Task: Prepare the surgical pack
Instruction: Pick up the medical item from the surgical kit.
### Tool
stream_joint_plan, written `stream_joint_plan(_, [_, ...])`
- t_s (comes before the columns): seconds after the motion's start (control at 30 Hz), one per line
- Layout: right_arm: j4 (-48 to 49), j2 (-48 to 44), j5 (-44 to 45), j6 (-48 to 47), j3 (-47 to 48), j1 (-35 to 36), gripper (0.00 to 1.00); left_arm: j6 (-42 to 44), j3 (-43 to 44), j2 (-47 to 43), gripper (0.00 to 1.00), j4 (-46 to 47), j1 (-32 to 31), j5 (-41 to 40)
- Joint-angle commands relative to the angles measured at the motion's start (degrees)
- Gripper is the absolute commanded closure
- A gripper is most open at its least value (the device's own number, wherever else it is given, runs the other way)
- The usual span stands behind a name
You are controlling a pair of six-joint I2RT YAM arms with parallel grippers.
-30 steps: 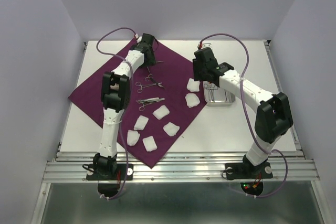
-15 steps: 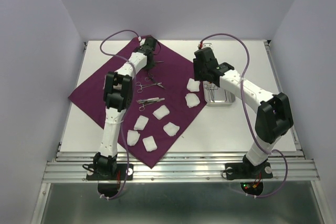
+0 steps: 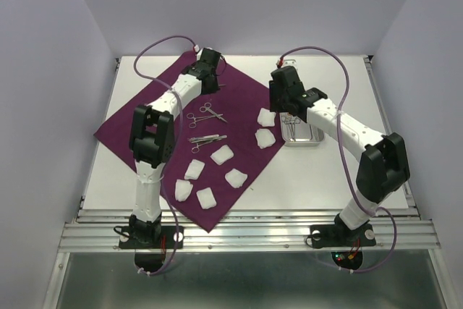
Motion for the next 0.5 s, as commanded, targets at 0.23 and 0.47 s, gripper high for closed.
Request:
stream_joint_plan(0.23, [1.3, -4.2, -0.4, 2.0, -2.1, -0.4, 0.50, -4.7, -15.2, -14.8, 1.00, 5.3, -5.1, 8.3])
stream_joint_plan(0.47, [2.2, -6.1, -2.1, 2.8, -5.1, -0.4, 0.50, -9.8, -21.7, -14.6, 0.98, 11.7, -10.0, 15.0])
